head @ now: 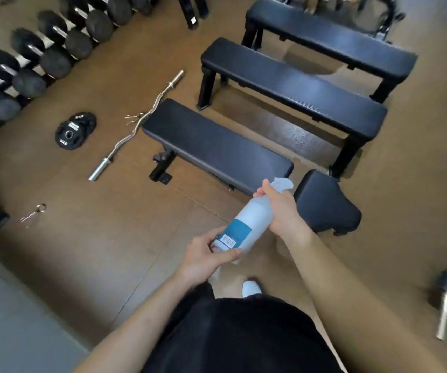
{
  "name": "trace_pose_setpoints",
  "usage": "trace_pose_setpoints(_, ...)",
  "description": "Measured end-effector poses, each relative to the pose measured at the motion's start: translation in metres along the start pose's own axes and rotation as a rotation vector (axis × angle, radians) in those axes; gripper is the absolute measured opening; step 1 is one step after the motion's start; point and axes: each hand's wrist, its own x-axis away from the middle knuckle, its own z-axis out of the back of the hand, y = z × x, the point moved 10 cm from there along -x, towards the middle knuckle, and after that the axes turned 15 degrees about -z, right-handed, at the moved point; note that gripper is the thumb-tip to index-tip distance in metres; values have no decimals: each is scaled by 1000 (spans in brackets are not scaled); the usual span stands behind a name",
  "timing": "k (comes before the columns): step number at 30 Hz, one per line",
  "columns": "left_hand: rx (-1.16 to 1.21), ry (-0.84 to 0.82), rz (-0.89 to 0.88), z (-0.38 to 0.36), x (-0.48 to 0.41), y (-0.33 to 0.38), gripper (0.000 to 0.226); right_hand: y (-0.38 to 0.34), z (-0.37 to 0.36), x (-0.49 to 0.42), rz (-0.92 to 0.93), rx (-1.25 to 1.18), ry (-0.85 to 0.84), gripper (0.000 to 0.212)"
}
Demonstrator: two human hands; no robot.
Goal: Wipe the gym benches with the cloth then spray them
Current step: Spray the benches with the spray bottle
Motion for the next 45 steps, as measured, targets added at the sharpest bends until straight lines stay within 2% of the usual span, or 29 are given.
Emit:
trace_pose_setpoints(5,51,-21,16,66,-41,-12,44,-15,-79,-23,15,58,12,16)
trace_pose_setpoints(8,47,-15,26,112,-62,-15,71,-29,-138,-29,52,115,-4,17)
trace_pose_setpoints(10,53,1,27,142,-74,-17,78,-34,-174,-34,59,146,12,27)
trace_pose_setpoints(12,60,22,15,170,-82,-18,73,-35,-206,-42,66,168,47,36)
trace_pose_setpoints(15,83,76,6,207,-90,-20,61,-35,-247,-51,77,201,63,26)
trace_pose_setpoints(20,155,123,17,237,-102,-30,46,-39,-306,-58,94,266,-50,25)
trace_pose_setpoints(23,201,131,53,242,-109,-39,48,-43,-327,-61,151,370,-19,25)
trace_pose_setpoints(26,126,99,82,247,-123,-44,67,-45,-346,-64,249,559,53,25)
trace_pose_setpoints(28,87,77,88,249,-132,-48,72,-43,-354,-67,268,637,82,28)
trace_pose_setpoints(33,14,82,73,251,-148,-52,79,-56,-358,-73,292,639,45,36)
trace_pose_setpoints(36,4,107,67,250,-156,-49,84,-64,-356,-78,309,632,56,31)
trace_pose_setpoints(38,7,106,83,249,-163,-49,82,-67,-358,-87,282,664,81,27)
trace_pose_setpoints(40,29,120,102,250,-169,-49,69,-70,-359,-98,244,665,93,24)
trace_pose_setpoints(45,96,171,155,246,-188,-43,52,-78,-376,-131,176,689,-41,18)
